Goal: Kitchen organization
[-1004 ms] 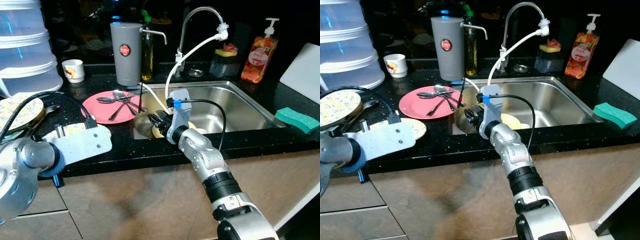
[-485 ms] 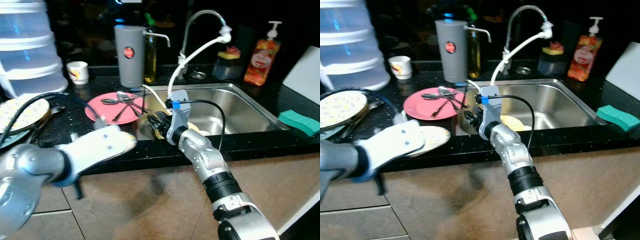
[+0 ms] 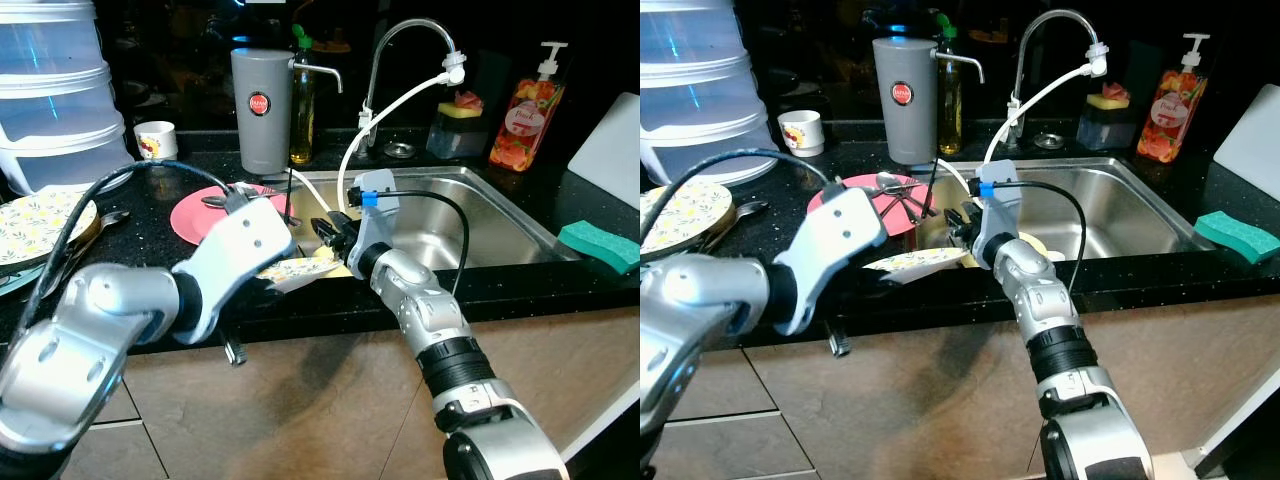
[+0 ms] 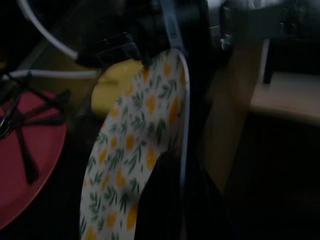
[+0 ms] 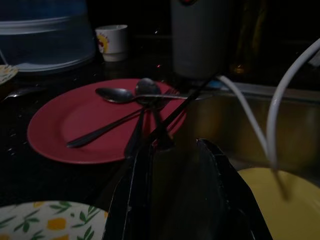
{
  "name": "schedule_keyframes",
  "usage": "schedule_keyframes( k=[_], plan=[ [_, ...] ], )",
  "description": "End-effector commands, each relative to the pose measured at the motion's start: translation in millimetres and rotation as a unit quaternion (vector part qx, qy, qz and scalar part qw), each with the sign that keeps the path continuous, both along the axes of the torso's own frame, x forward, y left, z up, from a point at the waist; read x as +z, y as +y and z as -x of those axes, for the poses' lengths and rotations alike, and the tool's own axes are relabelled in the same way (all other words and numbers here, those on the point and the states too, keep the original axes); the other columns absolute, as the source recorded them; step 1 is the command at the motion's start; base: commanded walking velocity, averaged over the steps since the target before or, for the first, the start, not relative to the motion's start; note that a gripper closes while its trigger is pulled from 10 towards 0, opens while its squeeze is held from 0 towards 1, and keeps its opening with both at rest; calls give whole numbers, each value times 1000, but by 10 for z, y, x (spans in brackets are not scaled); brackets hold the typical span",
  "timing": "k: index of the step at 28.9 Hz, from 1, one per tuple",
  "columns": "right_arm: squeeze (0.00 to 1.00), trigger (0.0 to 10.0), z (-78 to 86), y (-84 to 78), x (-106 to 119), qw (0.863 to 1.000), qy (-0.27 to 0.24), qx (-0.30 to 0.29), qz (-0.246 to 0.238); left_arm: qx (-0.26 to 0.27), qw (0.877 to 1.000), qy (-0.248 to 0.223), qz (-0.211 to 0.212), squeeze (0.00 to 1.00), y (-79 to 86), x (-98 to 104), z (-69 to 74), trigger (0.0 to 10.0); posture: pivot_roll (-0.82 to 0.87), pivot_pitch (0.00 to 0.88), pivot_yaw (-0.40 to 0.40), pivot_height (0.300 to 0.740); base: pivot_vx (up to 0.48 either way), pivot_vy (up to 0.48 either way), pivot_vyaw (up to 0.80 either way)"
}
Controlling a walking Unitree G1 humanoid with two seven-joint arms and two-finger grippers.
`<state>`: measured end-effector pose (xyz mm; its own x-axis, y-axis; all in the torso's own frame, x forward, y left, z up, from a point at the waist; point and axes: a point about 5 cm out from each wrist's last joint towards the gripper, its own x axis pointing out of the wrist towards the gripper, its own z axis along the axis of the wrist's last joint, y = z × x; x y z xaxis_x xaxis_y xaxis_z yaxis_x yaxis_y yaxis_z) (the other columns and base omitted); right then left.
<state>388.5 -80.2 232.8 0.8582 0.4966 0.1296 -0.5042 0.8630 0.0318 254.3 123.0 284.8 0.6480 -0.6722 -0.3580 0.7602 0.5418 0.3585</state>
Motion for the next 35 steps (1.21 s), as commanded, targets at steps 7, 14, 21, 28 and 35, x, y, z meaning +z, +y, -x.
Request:
schedule_keyframes(
  k=[7,14,21,28,35],
  plan=[
    [0,10000,5,85,-21,1000,1,4,-13,50,995,-71,49,0,-24,178,-134,0,93,18,-22,740,0,0,0],
    [0,10000,-127,-453,265,981,-73,-172,-62,52,988,-127,64,0,-34,241,-194,0,100,26,-32,740,0,0,0],
    [0,10000,-148,-995,465,951,-115,-269,-96,130,962,-233,62,0,151,219,-405,0,94,28,-28,740,0,0,0],
    [0,10000,-173,-1012,405,955,-91,-248,-134,176,935,-296,88,0,333,226,-546,0,91,29,-24,740,0,0,0],
    [0,10000,-185,-651,286,971,-50,-159,-171,109,864,-237,431,0,348,342,-505,0,94,31,-24,740,0,0,0]
  ],
)
